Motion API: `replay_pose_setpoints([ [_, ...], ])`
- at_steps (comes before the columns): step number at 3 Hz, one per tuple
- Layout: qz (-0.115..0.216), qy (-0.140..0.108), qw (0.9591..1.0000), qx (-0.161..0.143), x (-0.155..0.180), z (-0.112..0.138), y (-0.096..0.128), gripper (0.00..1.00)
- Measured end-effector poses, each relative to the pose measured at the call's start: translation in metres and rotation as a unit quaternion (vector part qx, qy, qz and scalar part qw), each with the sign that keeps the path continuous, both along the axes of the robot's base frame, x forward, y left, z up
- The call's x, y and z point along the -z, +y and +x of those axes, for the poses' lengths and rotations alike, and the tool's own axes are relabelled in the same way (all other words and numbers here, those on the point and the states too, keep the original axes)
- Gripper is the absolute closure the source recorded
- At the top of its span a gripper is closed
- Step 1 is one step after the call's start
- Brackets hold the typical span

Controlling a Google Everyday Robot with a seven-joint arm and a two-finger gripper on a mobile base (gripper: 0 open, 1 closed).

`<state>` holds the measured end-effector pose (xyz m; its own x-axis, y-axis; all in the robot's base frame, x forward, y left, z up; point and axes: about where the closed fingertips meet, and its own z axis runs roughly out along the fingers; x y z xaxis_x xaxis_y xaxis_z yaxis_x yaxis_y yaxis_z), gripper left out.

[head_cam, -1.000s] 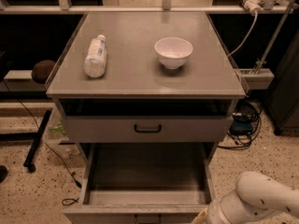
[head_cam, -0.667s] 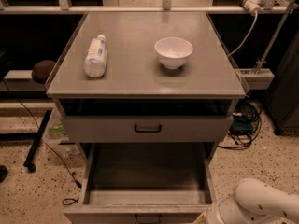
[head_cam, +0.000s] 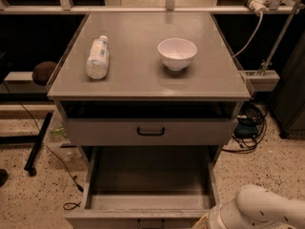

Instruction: Close middle drawer

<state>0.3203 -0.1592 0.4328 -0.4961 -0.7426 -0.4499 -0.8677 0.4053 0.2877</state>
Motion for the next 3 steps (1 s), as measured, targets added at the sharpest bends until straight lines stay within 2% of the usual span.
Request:
replay_pose_setpoints([
  [3, -0.014, -0.022, 0.9996, -0.005, -0.005, 0.024, -0.001, 1.0],
])
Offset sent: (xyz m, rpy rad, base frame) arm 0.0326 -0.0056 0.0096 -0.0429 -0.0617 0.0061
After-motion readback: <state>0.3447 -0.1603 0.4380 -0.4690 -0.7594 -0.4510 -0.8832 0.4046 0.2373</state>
